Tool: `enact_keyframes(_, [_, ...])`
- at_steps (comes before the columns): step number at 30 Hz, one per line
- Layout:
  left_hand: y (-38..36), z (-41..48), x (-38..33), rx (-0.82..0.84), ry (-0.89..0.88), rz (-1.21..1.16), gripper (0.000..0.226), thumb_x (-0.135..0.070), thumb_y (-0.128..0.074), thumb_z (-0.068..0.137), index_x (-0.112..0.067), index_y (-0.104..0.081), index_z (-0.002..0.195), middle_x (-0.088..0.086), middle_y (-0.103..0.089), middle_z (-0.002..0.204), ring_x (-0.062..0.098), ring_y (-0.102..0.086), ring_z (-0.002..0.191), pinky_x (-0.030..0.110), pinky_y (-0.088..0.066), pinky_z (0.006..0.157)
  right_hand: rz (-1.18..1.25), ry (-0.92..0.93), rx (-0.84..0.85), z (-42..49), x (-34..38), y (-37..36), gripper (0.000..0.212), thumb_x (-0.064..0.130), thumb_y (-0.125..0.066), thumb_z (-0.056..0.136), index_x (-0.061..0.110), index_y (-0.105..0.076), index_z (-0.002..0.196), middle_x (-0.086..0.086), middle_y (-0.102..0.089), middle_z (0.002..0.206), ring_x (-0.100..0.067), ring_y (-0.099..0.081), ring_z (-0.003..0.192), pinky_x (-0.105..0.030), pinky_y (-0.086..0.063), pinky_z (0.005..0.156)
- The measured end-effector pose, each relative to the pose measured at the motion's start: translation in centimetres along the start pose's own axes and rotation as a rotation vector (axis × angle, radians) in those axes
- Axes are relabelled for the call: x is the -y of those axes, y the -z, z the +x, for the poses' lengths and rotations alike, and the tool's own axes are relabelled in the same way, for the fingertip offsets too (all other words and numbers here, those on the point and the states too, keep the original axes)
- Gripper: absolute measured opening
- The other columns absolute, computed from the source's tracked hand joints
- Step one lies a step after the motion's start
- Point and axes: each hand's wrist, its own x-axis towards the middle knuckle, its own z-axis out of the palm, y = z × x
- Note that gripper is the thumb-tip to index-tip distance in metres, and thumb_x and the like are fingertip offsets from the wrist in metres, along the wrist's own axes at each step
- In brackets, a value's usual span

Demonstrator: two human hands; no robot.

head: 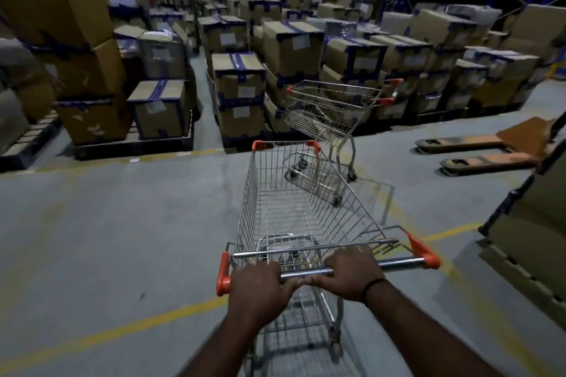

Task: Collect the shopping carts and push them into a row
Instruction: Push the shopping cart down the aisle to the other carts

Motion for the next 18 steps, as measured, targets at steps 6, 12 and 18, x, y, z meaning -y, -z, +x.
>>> enact_keyframes(6, [0.1,11.0,1.3,0.020,0.040,-0.034,0.075,-0.087,-0.025,0.084,-0.024,-0.063,0.098,-0.001,-0.073,0.099,0.022,-0.069,0.097,0.040,-0.043,0.090,0.013,-0.157,0.083,9.7,-3.0,0.8,0.102,0.101,-0.013,0.067,0.034,-0.065,0.124,-0.004,-0.058,0.134,-0.027,-0.044,0.133,-0.071,-0.004,0.109])
enact_keyframes(12, [-0.1,21.7,2.3,0.043,0.099,-0.060,0.070,-0.087,-0.025,0.084,-0.026,-0.060,0.091,-0.003,-0.071,0.099,0.023,-0.066,0.099,0.046,-0.039,0.096,0.081,-0.135,0.084,20.2,-7.0,1.3,0.094,0.098,-0.021,0.072,0.034,-0.062,0.128,-0.001,-0.057,0.136,-0.025,-0.044,0.134,-0.067,-0.010,0.110])
enact_keyframes(18, [-0.3,32.0,2.9,0.063,0.152,-0.097,0.073,-0.089,-0.022,0.079,-0.027,-0.059,0.090,-0.004,-0.071,0.100,0.021,-0.065,0.103,0.048,-0.038,0.101,0.106,-0.073,0.027,30.5,-11.6,1.9,0.102,0.104,-0.020,0.062,0.028,-0.068,0.110,0.000,-0.069,0.114,-0.024,-0.057,0.118,-0.056,-0.021,0.108])
